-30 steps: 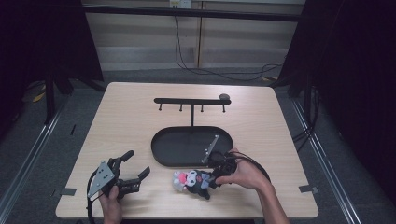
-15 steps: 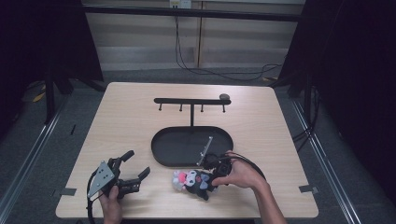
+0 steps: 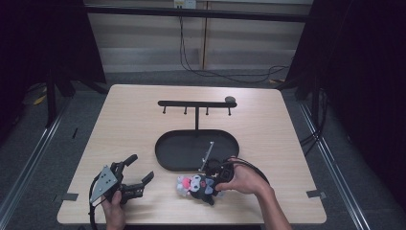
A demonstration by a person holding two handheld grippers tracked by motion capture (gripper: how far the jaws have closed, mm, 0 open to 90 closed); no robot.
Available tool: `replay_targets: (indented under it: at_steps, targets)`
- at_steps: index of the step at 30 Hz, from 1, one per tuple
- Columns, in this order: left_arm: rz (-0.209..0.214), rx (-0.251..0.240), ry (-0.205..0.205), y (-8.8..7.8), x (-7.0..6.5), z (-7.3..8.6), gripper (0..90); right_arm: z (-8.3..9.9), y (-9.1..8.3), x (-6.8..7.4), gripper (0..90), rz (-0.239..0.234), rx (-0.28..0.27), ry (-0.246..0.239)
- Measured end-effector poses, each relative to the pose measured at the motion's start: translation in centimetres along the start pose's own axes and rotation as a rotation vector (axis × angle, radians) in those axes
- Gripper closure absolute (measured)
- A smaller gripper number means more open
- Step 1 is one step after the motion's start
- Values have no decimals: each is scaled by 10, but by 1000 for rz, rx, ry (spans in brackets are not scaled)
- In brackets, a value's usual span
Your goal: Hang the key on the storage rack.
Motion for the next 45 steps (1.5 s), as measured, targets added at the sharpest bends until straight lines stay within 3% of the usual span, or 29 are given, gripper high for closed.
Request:
replay_targets:
  at_steps: [12, 26, 41, 45]
  targets:
    - [0, 0, 0, 0, 0, 0, 153, 1, -3, 3, 877, -15, 8, -13]
    - [0, -1, 0, 0, 0, 0, 154, -11, -40, 13, 878, 28, 37, -45]
    - [0, 0, 0, 0, 0, 0, 154, -29, -66, 20, 879, 52, 41, -86]
    - [0, 0, 0, 0, 0, 0, 154, -32, -73, 21, 878, 82, 36, -101]
Point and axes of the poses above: each handheld gripper's, and its own axes: y roughly forward along the jaws, z roughly out of its underside, x roughly to its left, the point moved 1 cm from there along y, roughly forward along the jaws, and after that the axes turned 5 degrees about -y, right-handed, at the moved point
